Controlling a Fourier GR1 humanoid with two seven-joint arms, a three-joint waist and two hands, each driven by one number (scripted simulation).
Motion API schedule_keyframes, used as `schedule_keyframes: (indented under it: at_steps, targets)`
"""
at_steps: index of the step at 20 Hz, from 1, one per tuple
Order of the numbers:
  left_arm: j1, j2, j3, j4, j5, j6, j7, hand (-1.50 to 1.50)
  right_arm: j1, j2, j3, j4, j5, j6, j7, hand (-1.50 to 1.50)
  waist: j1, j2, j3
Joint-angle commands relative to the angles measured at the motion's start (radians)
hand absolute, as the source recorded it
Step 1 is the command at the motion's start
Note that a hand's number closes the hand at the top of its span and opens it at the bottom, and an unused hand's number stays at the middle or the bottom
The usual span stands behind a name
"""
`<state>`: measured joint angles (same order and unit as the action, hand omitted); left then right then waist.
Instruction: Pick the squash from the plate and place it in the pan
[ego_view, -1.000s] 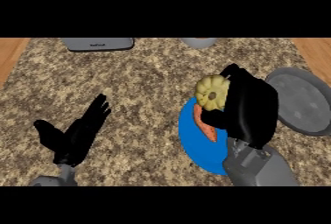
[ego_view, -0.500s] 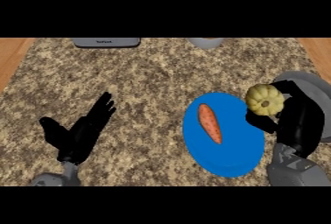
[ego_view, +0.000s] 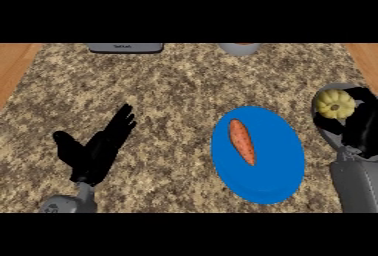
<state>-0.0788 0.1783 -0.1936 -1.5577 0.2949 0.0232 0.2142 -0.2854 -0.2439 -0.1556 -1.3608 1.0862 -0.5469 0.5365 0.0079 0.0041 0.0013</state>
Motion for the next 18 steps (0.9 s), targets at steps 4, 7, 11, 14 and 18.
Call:
schedule_keyframes:
  at_steps: [4,7,11,14,18]
  targets:
    - [-0.03,0.01,0.016,-0.025,-0.001,-0.009,0.045,0.0,-0.115,-0.121,-0.183,0.333,-0.12,-0.25,-0.178,1.5,0.009,0.002,0.001]
    - [-0.055,-0.014,0.027,0.009,0.0,0.0,0.034,0.0,-0.187,-0.188,-0.236,0.527,-0.252,-0.305,-0.344,1.5,0.015,0.007,0.002]
    - [0.013,-0.035,-0.015,-0.024,-0.027,-0.005,0.005,0.0,-0.268,-0.249,-0.297,0.727,-0.357,-0.326,-0.515,1.5,0.027,0.007,0.003]
    - [-0.044,-0.028,0.021,0.05,-0.018,-0.034,-0.029,0.0,-0.304,-0.289,-0.343,0.844,-0.403,-0.337,-0.617,1.5,0.028,0.013,0.003]
    - [-0.013,-0.023,-0.001,0.003,-0.019,-0.039,-0.011,0.0,-0.292,-0.37,-0.337,1.002,-0.345,-0.179,-0.468,-1.5,0.054,0.02,0.002]
